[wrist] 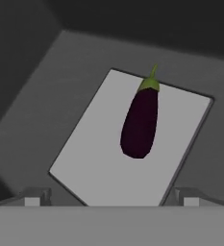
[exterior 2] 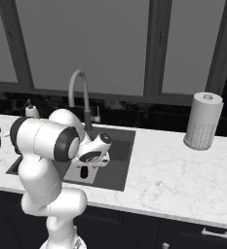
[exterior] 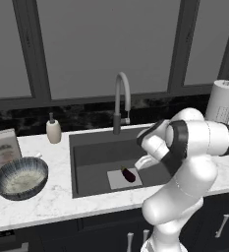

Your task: Pick the eggplant from the sink and place it in the bowl. Then pick the bowl and place it in the microwave. Then close the microwave door and press the start button.

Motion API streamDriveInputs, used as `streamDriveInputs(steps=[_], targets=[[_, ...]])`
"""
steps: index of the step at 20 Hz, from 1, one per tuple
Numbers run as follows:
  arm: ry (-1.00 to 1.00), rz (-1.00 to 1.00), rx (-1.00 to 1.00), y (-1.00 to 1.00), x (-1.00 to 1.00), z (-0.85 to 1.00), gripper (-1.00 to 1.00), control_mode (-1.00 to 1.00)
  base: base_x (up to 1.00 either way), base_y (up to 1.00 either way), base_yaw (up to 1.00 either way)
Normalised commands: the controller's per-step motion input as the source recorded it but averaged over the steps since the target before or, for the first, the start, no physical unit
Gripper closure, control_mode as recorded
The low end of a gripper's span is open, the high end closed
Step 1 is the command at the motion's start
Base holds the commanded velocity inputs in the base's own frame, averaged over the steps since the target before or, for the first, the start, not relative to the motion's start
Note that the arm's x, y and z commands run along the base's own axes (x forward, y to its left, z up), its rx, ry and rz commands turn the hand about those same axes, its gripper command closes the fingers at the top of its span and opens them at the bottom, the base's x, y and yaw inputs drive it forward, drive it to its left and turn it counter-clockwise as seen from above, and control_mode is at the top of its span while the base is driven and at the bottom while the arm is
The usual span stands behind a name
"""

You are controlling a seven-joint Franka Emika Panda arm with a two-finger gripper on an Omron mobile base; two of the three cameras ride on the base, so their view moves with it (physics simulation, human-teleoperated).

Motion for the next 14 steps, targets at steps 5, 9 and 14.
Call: streamDriveInputs(steps=[5, 9, 14], targets=[[0.00, -0.06, 0.00, 0.13, 0.12, -0.58, -1.00, -1.00, 0.00, 0.00, 0.00], [0.00, -0.06, 0.00, 0.24, 0.14, -0.34, -1.00, -1.00, 0.00, 0.00, 0.00], [0.00, -0.05, 0.00, 0.09, 0.17, -0.32, -1.00, -1.00, 0.00, 0.00, 0.00]])
